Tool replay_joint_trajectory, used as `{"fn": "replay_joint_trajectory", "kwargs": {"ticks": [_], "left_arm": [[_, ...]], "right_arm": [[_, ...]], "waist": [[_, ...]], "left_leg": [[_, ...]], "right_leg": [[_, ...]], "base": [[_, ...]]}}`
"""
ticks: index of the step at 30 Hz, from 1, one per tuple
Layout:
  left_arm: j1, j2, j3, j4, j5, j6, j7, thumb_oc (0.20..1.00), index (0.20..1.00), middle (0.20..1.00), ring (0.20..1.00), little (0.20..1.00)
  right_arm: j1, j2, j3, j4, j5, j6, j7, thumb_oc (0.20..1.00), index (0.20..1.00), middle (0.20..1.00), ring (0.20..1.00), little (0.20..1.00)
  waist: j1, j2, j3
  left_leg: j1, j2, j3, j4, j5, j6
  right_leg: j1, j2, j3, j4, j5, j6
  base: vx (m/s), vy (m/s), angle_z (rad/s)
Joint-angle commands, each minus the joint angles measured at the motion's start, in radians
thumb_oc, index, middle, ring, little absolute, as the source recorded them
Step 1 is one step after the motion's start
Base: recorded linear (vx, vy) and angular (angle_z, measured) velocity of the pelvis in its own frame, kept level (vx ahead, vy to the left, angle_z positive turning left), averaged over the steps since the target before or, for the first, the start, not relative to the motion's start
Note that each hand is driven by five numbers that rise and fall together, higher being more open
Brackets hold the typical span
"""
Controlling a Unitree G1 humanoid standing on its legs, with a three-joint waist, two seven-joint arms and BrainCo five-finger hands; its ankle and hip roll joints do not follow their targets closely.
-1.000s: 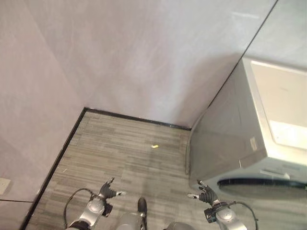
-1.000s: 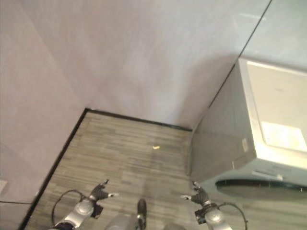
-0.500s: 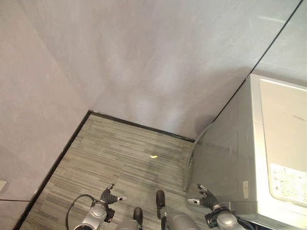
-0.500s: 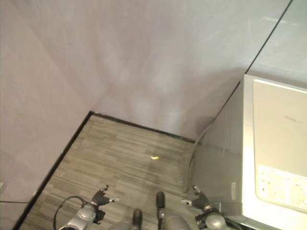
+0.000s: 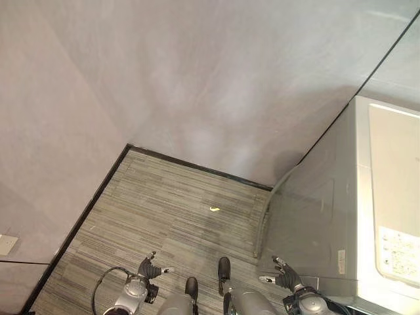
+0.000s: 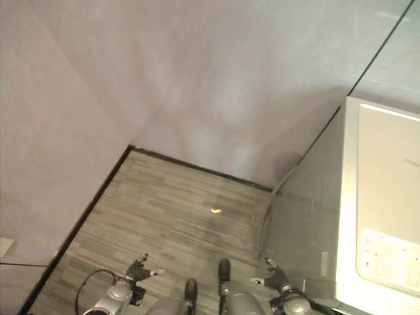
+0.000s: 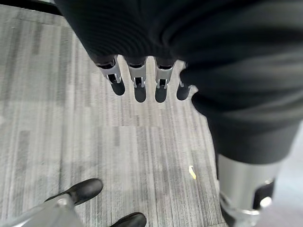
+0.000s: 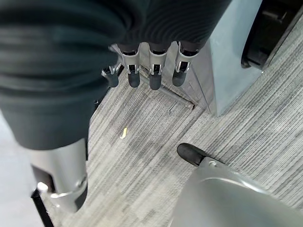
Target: Put brush and paste in cup on sink, flatten towel.
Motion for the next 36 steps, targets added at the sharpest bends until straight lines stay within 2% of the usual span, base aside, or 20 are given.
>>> {"fn": "replay_joint_trajectory", "kwargs": {"ticks": [1, 3, 4, 5, 6, 7, 8, 11, 17, 21, 24, 25, 26, 27, 29, 30, 31, 33, 35, 36], "left_arm": [[-0.03, 0.035, 0.001, -0.009, -0.025, -0.035, 0.028, 1.0, 1.0, 1.0, 1.0, 1.0], [-0.034, 0.038, 0.0, -0.019, -0.029, -0.035, 0.03, 1.0, 1.0, 1.0, 1.0, 1.0], [-0.041, 0.04, 0.001, -0.038, -0.031, -0.036, 0.036, 1.0, 1.0, 1.0, 1.0, 1.0], [-0.054, 0.037, 0.005, -0.05, -0.032, -0.034, 0.039, 1.0, 1.0, 1.0, 1.0, 1.0], [-0.061, 0.037, 0.012, -0.049, -0.038, -0.035, 0.042, 1.0, 1.0, 1.0, 1.0, 1.0], [-0.067, 0.036, 0.011, -0.056, -0.042, -0.036, 0.045, 1.0, 1.0, 1.0, 1.0, 1.0], [-0.07, 0.031, 0.007, -0.057, -0.048, -0.037, 0.041, 1.0, 1.0, 1.0, 1.0, 1.0], [-0.049, 0.035, -0.005, -0.07, -0.048, -0.039, 0.032, 1.0, 1.0, 1.0, 1.0, 1.0], [0.022, 0.059, 0.012, -0.12, -0.038, -0.036, 0.0, 1.0, 1.0, 1.0, 1.0, 1.0], [0.058, 0.077, 0.026, -0.118, 0.007, -0.034, -0.008, 1.0, 1.0, 1.0, 1.0, 1.0], [0.064, 0.088, 0.031, -0.126, 0.015, -0.035, -0.009, 1.0, 1.0, 1.0, 1.0, 1.0], [0.058, 0.093, 0.026, -0.115, 0.031, -0.042, -0.014, 1.0, 1.0, 1.0, 1.0, 1.0], [0.056, 0.091, 0.027, -0.104, 0.034, -0.045, -0.014, 1.0, 1.0, 1.0, 1.0, 1.0], [0.045, 0.085, 0.024, -0.073, 0.033, -0.044, -0.011, 1.0, 1.0, 1.0, 1.0, 1.0], [0.031, 0.079, 0.025, -0.031, 0.029, -0.045, -0.007, 1.0, 1.0, 1.0, 1.0, 1.0], [0.021, 0.075, 0.023, -0.019, 0.026, -0.046, -0.008, 1.0, 1.0, 1.0, 1.0, 1.0], [0.02, 0.074, 0.023, -0.018, 0.026, -0.046, -0.008, 1.0, 1.0, 1.0, 1.0, 1.0], [0.002, 0.068, 0.017, -0.022, 0.009, -0.044, -0.004, 1.0, 1.0, 1.0, 1.0, 1.0], [-0.002, 0.059, 0.003, -0.015, 0.011, -0.042, -0.01, 1.0, 1.0, 1.0, 1.0, 1.0], [-0.001, 0.052, -0.001, -0.008, 0.021, -0.045, -0.008, 1.0, 1.0, 1.0, 1.0, 1.0]], "right_arm": [[-0.03, -0.038, -0.004, -0.048, 0.002, -0.031, -0.009, 1.0, 1.0, 1.0, 1.0, 1.0], [-0.033, -0.04, -0.008, -0.049, 0.006, -0.031, -0.013, 1.0, 1.0, 1.0, 1.0, 1.0], [-0.035, -0.044, -0.016, -0.058, 0.013, -0.035, -0.019, 1.0, 1.0, 1.0, 1.0, 1.0], [-0.037, -0.047, -0.029, -0.059, 0.023, -0.031, -0.027, 1.0, 1.0, 1.0, 1.0, 1.0], [-0.038, -0.046, -0.032, -0.06, 0.027, -0.03, -0.03, 1.0, 1.0, 1.0, 1.0, 1.0], [-0.037, -0.045, -0.035, -0.058, 0.029, -0.029, -0.035, 1.0, 1.0, 1.0, 1.0, 1.0], [-0.038, -0.04, -0.035, -0.046, 0.034, -0.024, -0.038, 1.0, 1.0, 1.0, 1.0, 1.0], [-0.043, -0.028, -0.037, -0.013, 0.03, -0.016, -0.033, 1.0, 1.0, 1.0, 1.0, 1.0], [-0.068, -0.023, -0.026, -0.016, 0.012, -0.014, -0.015, 1.0, 1.0, 1.0, 1.0, 1.0], [-0.09, -0.019, -0.026, -0.043, 0.023, -0.018, -0.005, 1.0, 1.0, 1.0, 1.0, 1.0], [-0.09, -0.019, -0.031, -0.049, 0.039, -0.023, -0.001, 1.0, 1.0, 1.0, 1.0, 1.0], [-0.078, -0.023, -0.038, -0.051, 0.058, -0.029, 0.01, 1.0, 1.0, 1.0, 1.0, 1.0], [-0.072, -0.021, -0.039, -0.048, 0.058, -0.029, 0.011, 1.0, 1.0, 1.0, 1.0, 1.0], [-0.069, -0.022, -0.031, -0.038, 0.065, -0.033, 0.01, 1.0, 1.0, 1.0, 1.0, 1.0], [-0.063, -0.021, -0.025, -0.019, 0.077, -0.039, 0.015, 1.0, 1.0, 1.0, 1.0, 1.0], [-0.065, -0.022, -0.022, -0.015, 0.077, -0.04, 0.011, 1.0, 1.0, 1.0, 1.0, 1.0], [-0.065, -0.022, -0.022, -0.014, 0.077, -0.04, 0.011, 1.0, 1.0, 1.0, 1.0, 1.0], [-0.06, -0.029, -0.021, -0.02, 0.075, -0.04, 0.009, 1.0, 1.0, 1.0, 1.0, 1.0], [-0.041, -0.029, -0.026, -0.021, 0.075, -0.034, 0.013, 1.0, 1.0, 1.0, 1.0, 1.0], [-0.052, -0.027, -0.011, 0.002, 0.069, -0.033, 0.02, 1.0, 1.0, 1.0, 1.0, 1.0]], "waist": [[0.027, -0.021, -0.027], [0.027, -0.024, -0.022], [0.015, -0.024, -0.015], [-0.013, -0.026, -0.01], [-0.032, -0.024, -0.011], [-0.049, -0.02, -0.012], [-0.053, -0.016, -0.006], [-0.037, -0.008, -0.011], [0.01, -0.018, -0.041], [0.027, -0.015, -0.061], [0.02, -0.012, -0.065], [-0.02, -0.01, -0.082], [-0.019, -0.011, -0.081], [-0.032, -0.003, -0.083], [-0.058, -0.005, -0.08], [-0.068, -0.006, -0.072], [-0.071, -0.004, -0.07], [-0.085, -0.013, -0.053], [-0.102, -0.024, -0.052], [-0.093, -0.032, -0.061]], "left_leg": [[-0.088, -0.049, 0.005, 0.029, 0.115, -0.038], [-0.103, -0.047, 0.015, 0.034, 0.122, -0.042], [-0.122, -0.028, 0.082, 0.045, 0.129, -0.044], [-0.14, 0.02, 0.265, 0.066, 0.13, -0.046], [-0.13, 0.052, 0.357, 0.051, 0.127, -0.045], [-0.113, 0.079, 0.433, 0.052, 0.109, -0.057], [-0.117, 0.09, 0.461, 0.054, 0.12, -0.046], [-0.137, 0.072, 0.394, 0.077, 0.103, -0.033], [-0.109, 0.036, 0.342, 0.093, 0.053, -0.002], [-0.041, -0.024, 0.26, 0.07, 0.026, 0.03], [-0.027, -0.041, 0.211, 0.059, 0.029, 0.038], [-0.006, -0.066, 0.124, 0.034, 0.036, 0.038], [0.002, -0.07, 0.107, 0.029, 0.036, 0.034], [0.019, -0.078, 0.061, 0.011, 0.042, 0.031], [0.037, -0.101, -0.006, 0.005, 0.051, 0.022], [0.048, -0.112, -0.035, 0.004, 0.052, 0.016], [0.051, -0.112, -0.039, 0.004, 0.05, 0.016], [0.077, -0.134, -0.091, 0.004, 0.042, 0.01], [0.095, -0.155, -0.135, 0.019, 0.028, 0.003], [0.084, -0.157, -0.129, 0.022, 0.022, 0.002]], "right_leg": [[0.118, -0.047, 0.022, 0.044, -0.129, 0.102], [0.119, -0.056, -0.004, 0.04, -0.129, 0.102], [0.114, -0.07, -0.038, 0.04, -0.129, 0.105], [0.111, -0.093, -0.094, 0.032, -0.121, 0.111], [0.109, -0.101, -0.123, 0.031, -0.12, 0.115], [0.119, -0.115, -0.158, 0.033, -0.141, 0.126], [0.117, -0.121, -0.19, 0.034, -0.131, 0.12], [0.14, -0.147, -0.22, 0.078, -0.163, 0.11], [0.174, -0.197, -0.236, 0.154, -0.181, 0.128], [0.171, -0.237, -0.215, 0.29, -0.131, 0.14], [0.156, -0.202, -0.141, 0.329, -0.104, 0.144], [0.128, -0.078, 0.042, 0.319, -0.143, 0.136], [0.125, -0.072, 0.06, 0.297, -0.15, 0.135], [0.076, -0.03, 0.099, 0.272, -0.164, 0.117], [0.018, 0.036, 0.197, 0.207, -0.132, 0.113], [-0.016, 0.056, 0.217, 0.18, -0.105, 0.118], [-0.013, 0.056, 0.214, 0.182, -0.108, 0.118], [-0.069, 0.064, 0.196, 0.145, -0.053, 0.129], [-0.024, 0.039, 0.174, 0.092, -0.042, 0.133], [0.016, 0.034, 0.182, 0.064, -0.036, 0.119]], "base": [[-0.01, -0.043, 0.61], [-0.04, -0.026, 0.6], [-0.07, 0.004, 1.05], [-0.09, 0.024, 1.25], [0.01, 0.06, 1.84], [-0.04, 0.042, 1.7], [0.01, 0.043, 1.63], [0.05, 0.067, 0.61], [0.15, 0.139, 0.33], [0.17, 0.151, 0.48], [0.13, 0.039, 0.77], [0.26, 0.041, 1.53], [0.33, 0.002, 1.72], [0.25, -0.003, 1.45], [0.25, -0.051, 0.59], [0.15, -0.034, 0.87], [0.13, -0.036, 1.23], [0.14, -0.063, 0.86], [0.1, -0.104, 0.99], [0.01, -0.14, 1.25]]}}
